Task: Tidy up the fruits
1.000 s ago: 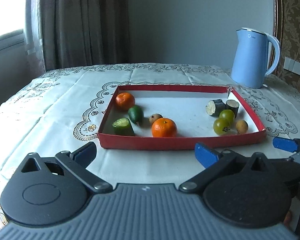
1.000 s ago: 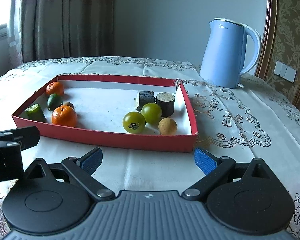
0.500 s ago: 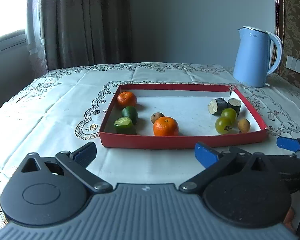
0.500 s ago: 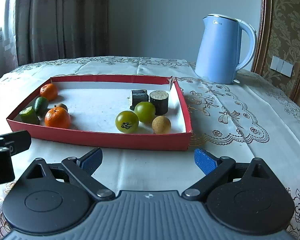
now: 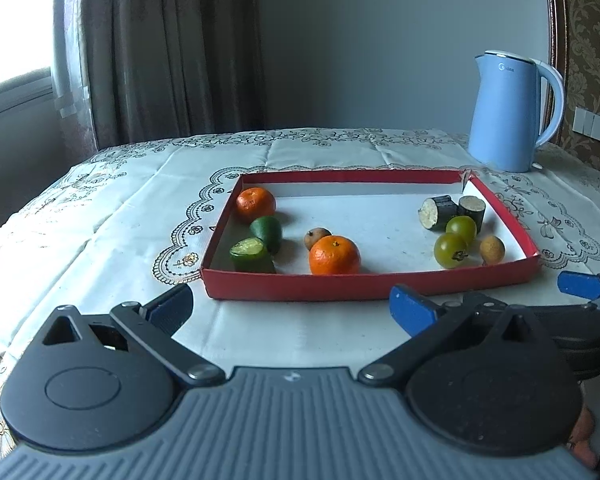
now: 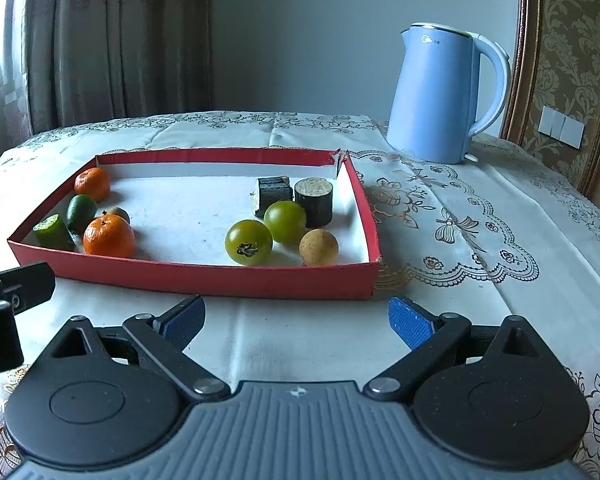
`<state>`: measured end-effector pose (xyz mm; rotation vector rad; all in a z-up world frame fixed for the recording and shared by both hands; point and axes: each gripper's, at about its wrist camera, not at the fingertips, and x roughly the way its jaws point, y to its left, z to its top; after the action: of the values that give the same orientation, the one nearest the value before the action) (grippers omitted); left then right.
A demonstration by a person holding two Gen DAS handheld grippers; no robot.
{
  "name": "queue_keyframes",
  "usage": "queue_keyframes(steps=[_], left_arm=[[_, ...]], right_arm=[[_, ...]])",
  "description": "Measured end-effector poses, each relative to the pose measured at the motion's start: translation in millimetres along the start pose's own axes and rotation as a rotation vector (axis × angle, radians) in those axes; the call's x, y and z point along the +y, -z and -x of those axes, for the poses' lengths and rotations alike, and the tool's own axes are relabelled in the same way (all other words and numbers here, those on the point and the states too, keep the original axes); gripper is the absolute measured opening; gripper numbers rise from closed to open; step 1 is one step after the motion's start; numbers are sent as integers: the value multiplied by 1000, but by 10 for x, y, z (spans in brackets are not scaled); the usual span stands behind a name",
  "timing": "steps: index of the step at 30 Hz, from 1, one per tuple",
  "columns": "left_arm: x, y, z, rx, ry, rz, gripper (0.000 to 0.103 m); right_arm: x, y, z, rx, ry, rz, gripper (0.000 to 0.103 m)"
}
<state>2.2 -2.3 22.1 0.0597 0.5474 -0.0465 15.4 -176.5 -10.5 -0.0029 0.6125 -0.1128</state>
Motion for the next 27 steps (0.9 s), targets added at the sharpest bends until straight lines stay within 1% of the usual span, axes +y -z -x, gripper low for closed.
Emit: queue_keyframes(steps=[8,27], left_arm=[[13,3,-2,5,16,5,103],[-14,32,42,-19,11,-14,103]], right_arm=[[4,2,-8,4,-3,2,99],[31,17,-1,7,-9,7,99]])
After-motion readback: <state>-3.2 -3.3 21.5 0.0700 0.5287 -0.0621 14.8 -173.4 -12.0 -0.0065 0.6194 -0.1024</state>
